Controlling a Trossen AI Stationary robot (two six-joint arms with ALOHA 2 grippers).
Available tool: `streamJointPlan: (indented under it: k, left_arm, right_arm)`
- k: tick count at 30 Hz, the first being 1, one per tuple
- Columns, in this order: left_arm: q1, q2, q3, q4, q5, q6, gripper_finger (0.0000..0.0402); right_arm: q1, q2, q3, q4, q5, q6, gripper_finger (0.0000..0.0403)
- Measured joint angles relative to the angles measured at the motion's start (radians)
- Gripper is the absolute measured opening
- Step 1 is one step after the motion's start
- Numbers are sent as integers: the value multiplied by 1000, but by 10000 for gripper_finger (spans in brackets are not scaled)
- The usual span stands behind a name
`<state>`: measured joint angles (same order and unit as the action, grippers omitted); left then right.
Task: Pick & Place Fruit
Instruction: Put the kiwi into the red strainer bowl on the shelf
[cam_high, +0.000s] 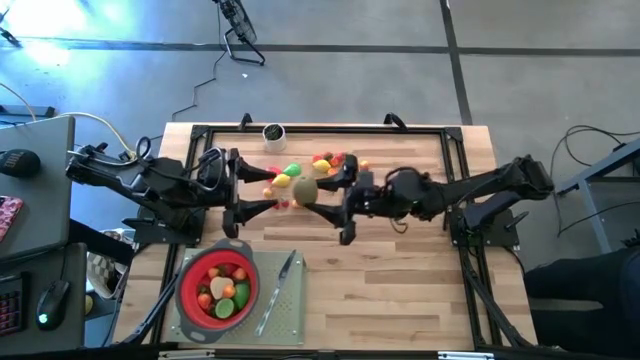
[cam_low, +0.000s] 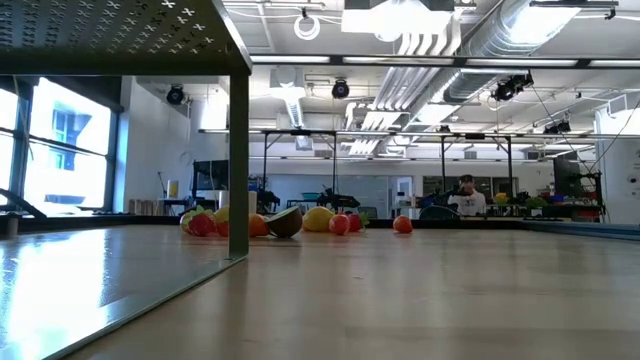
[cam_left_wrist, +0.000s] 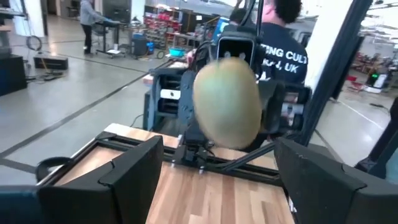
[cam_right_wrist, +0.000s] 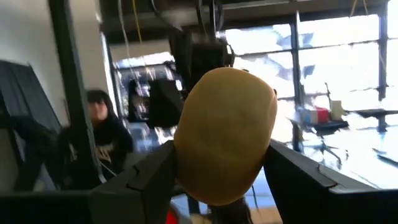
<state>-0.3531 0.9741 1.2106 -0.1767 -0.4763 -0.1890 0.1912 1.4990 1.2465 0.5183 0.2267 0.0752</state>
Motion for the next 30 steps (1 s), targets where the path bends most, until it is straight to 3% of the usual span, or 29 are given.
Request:
streamJointPlan:
  k: [15, 30]
  left_arm:
    - [0, 13, 0, -5, 61, -25, 301]
    - [0, 91, 0, 111, 40, -18, 301]
  right_arm:
    - [2, 146, 180, -60, -56, -26, 213]
    - [-10, 149, 185, -70, -75, -47, 213]
